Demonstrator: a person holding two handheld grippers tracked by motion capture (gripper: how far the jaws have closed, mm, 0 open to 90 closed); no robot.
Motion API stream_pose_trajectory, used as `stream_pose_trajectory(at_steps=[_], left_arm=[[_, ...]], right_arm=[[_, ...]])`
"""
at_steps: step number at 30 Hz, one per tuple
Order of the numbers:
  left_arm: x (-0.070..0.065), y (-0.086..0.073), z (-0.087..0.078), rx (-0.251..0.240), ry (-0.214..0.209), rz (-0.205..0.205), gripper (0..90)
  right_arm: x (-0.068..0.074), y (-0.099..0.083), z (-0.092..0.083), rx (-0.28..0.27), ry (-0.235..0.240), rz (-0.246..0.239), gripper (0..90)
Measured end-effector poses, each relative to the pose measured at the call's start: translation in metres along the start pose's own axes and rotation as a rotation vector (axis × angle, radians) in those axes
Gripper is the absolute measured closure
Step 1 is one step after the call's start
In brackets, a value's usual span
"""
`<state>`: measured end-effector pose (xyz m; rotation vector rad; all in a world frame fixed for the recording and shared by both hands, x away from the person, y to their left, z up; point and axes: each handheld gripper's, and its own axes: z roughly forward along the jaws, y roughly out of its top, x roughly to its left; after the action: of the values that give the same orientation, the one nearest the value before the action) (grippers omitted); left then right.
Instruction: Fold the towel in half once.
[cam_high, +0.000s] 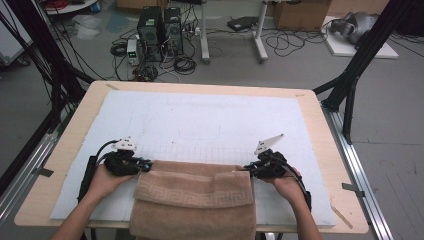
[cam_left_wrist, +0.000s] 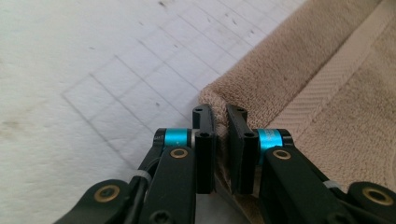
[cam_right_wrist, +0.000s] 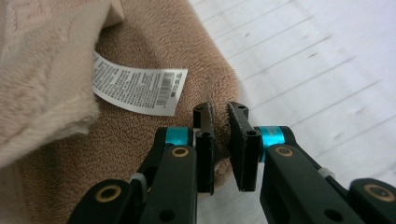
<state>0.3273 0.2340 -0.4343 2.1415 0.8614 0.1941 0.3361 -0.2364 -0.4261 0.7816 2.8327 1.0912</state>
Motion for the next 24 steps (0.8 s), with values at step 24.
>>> stream_pose_trajectory(at_steps=[24], left_arm=[[0.053,0.125,-0.028,-0.205,0.26,-0.043,65.7]], right_arm=[[-0.075,0.122,-0.06,-0.185,-0.31,0.085,63.9]])
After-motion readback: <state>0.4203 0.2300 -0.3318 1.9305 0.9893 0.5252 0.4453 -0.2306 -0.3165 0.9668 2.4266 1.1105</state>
